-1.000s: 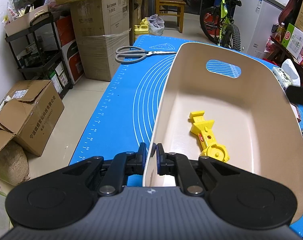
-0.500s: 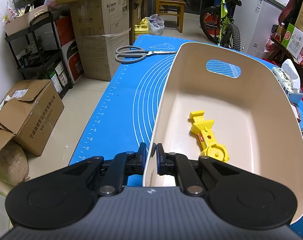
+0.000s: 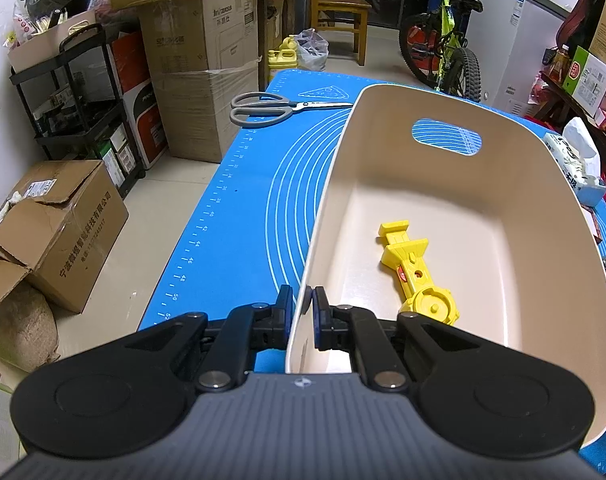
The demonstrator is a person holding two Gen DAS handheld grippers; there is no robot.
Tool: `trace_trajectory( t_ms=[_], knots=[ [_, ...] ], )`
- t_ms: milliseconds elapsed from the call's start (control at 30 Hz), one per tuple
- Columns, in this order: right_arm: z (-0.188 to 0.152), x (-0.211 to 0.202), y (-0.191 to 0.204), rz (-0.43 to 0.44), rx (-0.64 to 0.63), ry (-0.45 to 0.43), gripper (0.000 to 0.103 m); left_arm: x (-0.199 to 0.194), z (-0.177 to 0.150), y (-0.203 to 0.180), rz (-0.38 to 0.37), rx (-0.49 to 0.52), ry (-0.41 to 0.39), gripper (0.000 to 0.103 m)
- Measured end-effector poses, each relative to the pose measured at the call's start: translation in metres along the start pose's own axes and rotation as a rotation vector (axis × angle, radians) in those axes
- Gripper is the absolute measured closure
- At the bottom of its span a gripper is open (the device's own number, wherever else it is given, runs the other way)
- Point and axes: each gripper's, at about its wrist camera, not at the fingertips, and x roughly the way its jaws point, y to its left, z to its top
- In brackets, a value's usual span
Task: Organize rigid objects
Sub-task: 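Reach to the red figurine and grasp it with the right tool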
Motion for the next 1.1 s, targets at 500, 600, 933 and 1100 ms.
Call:
trace_trajectory(
  t_ms=[500,600,933,1100],
  knots=[
    [-0.009,0.042,-0.013,-0.005,0.069,0.146,0.042,0.0,0.0,0.0,-0.001,0.0,0.0,0.091],
    [-0.01,0.044,-0.012,0.006,0.071,0.138,0.045,0.0,0.0,0.0,0.0,0.0,0.0,0.091],
    [-0.01,0.041,-0.02,0.025,0.096,0.13,0.057,-0.001,0.0,0.001,0.001,0.002,0.0,0.09],
    [-0.011,0.042,-0.017,0.017,0.055,0.125,0.056,-0.001,0.0,0.0,0.001,0.001,0.0,0.09]
  ],
)
